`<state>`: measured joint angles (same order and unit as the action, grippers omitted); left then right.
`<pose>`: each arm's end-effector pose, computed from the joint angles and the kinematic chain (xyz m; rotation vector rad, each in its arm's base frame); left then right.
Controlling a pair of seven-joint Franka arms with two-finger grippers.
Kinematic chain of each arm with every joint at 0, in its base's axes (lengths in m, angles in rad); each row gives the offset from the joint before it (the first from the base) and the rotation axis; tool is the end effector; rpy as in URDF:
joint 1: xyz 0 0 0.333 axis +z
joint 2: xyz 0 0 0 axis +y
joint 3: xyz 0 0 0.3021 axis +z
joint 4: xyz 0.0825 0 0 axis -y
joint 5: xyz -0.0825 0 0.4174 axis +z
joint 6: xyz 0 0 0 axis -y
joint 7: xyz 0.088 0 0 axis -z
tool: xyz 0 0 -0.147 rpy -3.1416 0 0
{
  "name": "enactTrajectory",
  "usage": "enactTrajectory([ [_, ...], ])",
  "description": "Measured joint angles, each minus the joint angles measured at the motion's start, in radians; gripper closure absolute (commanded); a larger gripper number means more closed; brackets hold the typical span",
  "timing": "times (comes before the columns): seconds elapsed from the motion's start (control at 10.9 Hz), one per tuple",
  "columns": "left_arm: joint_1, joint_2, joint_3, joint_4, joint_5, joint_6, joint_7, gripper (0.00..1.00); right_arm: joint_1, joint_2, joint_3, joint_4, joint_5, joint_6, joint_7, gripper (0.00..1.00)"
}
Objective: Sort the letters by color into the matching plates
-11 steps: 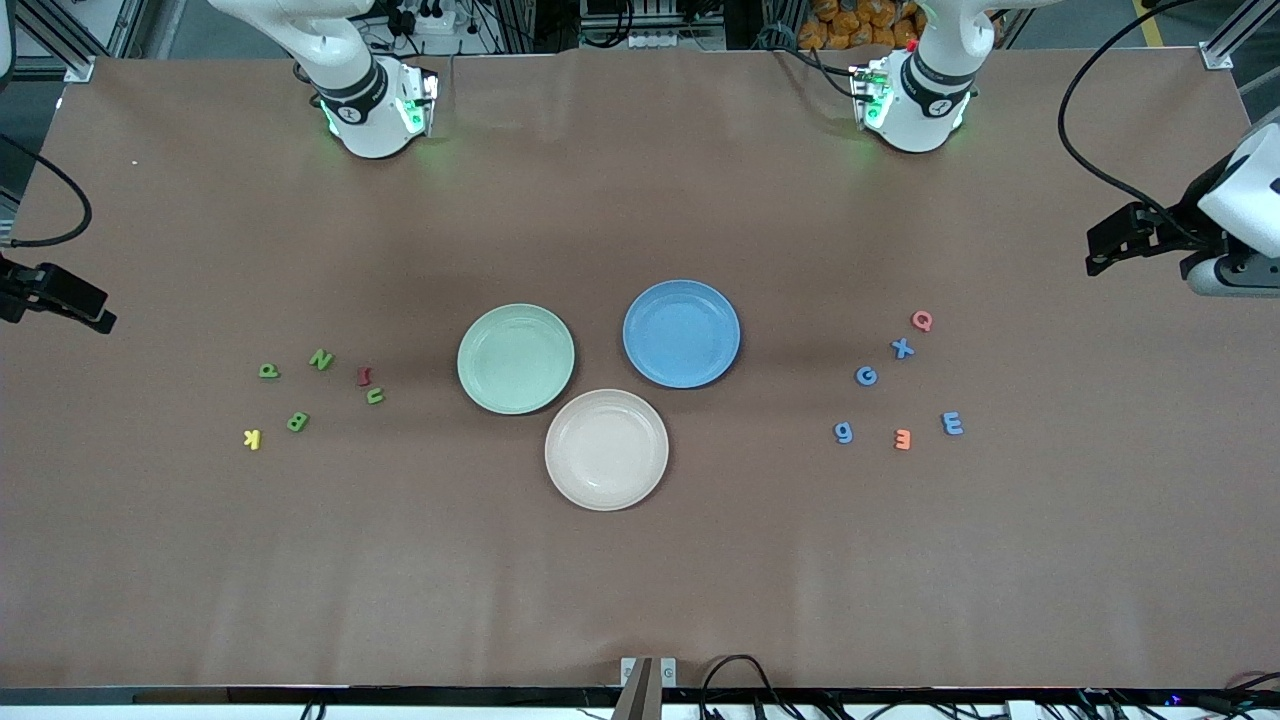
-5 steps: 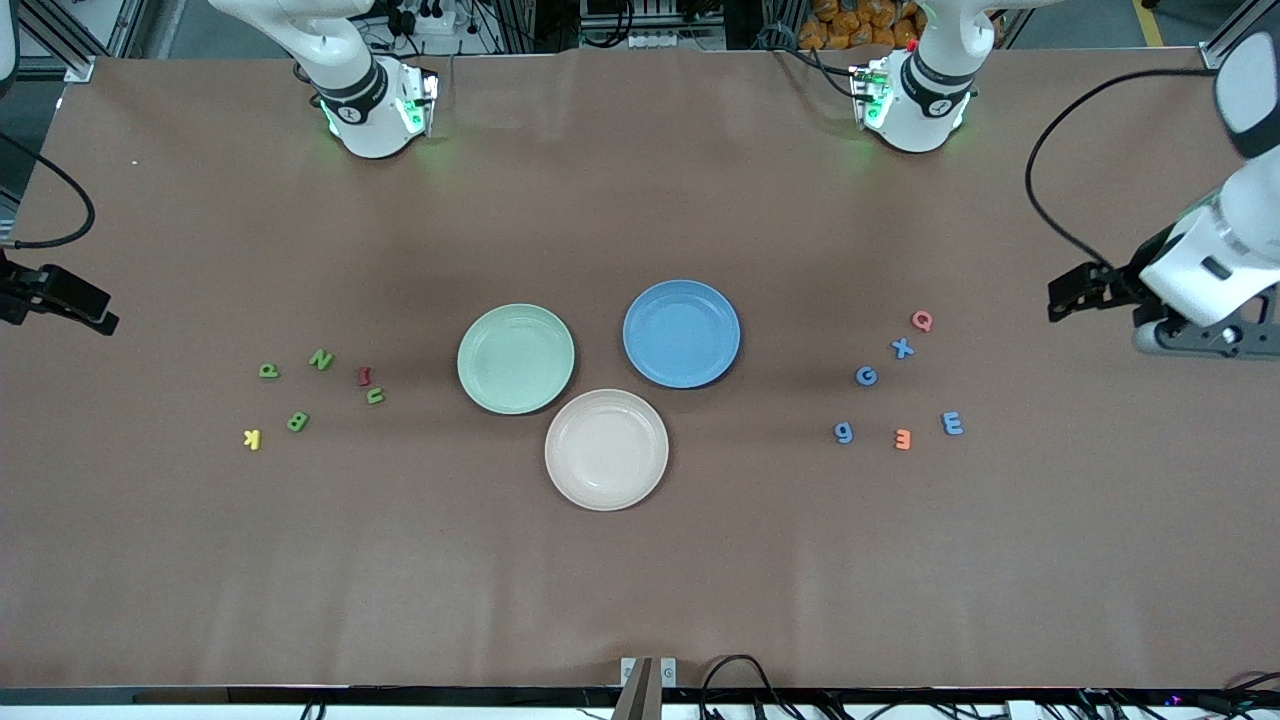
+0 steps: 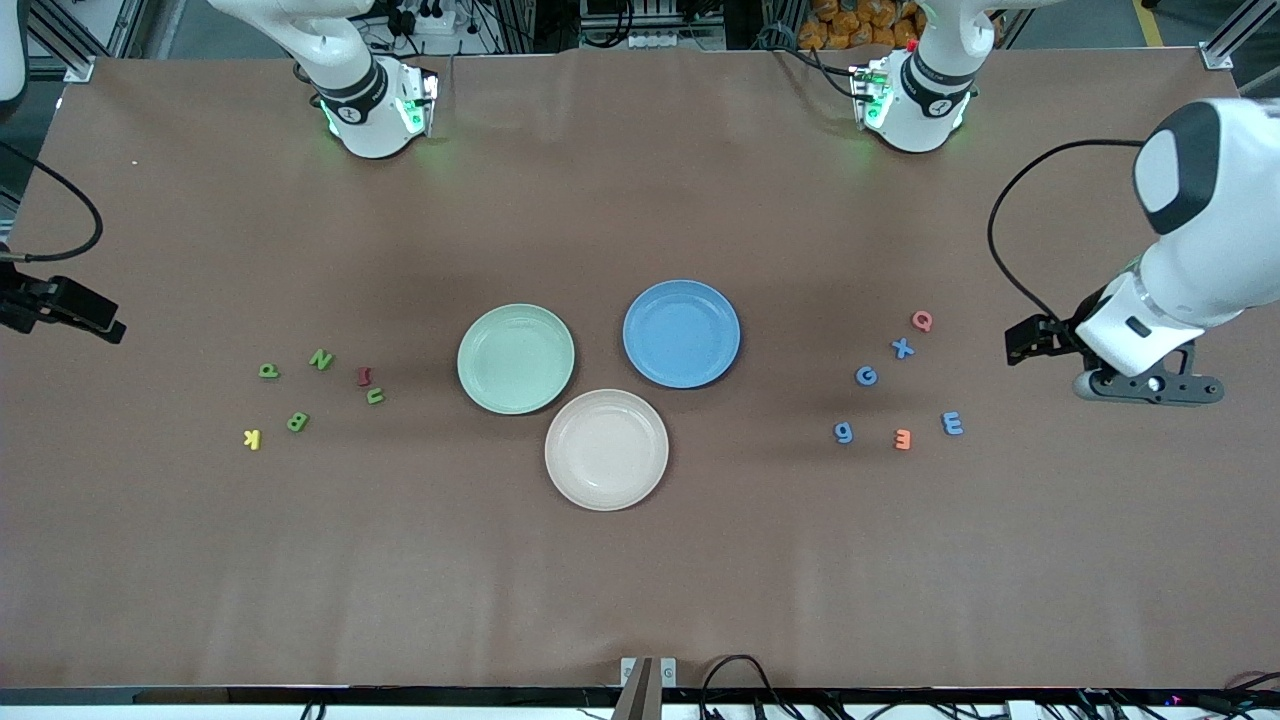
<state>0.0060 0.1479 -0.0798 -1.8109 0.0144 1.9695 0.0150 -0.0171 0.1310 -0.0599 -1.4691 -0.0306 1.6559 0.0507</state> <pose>0.6317 -0.0440 0.3923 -3.1369 0.1466 -0.0176 0.6348 -0.0512 0.5503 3.0952 -0.1940 0.0861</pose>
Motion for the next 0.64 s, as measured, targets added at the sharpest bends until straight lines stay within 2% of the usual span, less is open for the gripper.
enactTrajectory([
  [0.18,0.005,0.024,0.001,-0.039,0.0,0.051,0.0,0.0,0.0,0.013,0.0,-0.024,0.002,0.042,0.0,0.0],
  [0.64,0.025,0.089,0.002,-0.068,0.0,0.128,0.0,0.0,0.0,0.022,0.0,-0.127,0.005,0.142,0.039,0.0],
])
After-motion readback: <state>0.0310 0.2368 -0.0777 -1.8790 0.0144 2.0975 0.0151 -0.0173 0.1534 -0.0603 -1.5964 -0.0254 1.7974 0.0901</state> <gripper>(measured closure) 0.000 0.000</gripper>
